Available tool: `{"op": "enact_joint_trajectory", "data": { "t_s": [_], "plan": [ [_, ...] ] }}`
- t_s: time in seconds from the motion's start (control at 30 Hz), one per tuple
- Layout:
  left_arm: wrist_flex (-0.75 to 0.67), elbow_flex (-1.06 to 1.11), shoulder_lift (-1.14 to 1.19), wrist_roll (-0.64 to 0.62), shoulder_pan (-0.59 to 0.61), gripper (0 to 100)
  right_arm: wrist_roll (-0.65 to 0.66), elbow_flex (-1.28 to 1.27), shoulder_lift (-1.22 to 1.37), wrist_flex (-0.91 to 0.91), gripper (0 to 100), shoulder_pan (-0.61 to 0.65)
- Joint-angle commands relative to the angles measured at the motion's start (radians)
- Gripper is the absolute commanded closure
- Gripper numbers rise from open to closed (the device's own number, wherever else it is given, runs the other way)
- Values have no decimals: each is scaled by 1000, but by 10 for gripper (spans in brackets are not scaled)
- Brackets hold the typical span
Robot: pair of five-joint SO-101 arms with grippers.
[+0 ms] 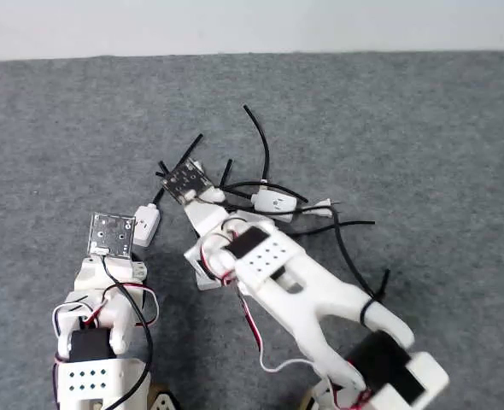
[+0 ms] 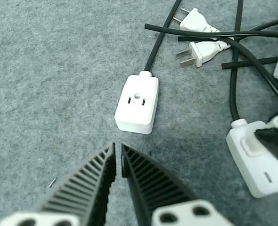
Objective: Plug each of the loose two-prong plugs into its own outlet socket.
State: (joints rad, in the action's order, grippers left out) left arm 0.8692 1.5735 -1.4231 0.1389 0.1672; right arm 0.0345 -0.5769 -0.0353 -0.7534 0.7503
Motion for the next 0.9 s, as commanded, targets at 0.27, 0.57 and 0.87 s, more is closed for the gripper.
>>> {"op": "enact_joint_trajectory", "data": {
  "t_s": [0.27, 0.57, 0.87],
  "plan": [
    [-25, -16, -14, 11, 9, 987, -160, 5, -13, -76, 723, 139],
    [-60, -88, -14, -28, 172, 987, -256, 3, 19, 28, 719, 150],
    [-92, -90, -14, -80, 209, 985, -215, 176, 194, -67, 961, 150]
  ]
}}
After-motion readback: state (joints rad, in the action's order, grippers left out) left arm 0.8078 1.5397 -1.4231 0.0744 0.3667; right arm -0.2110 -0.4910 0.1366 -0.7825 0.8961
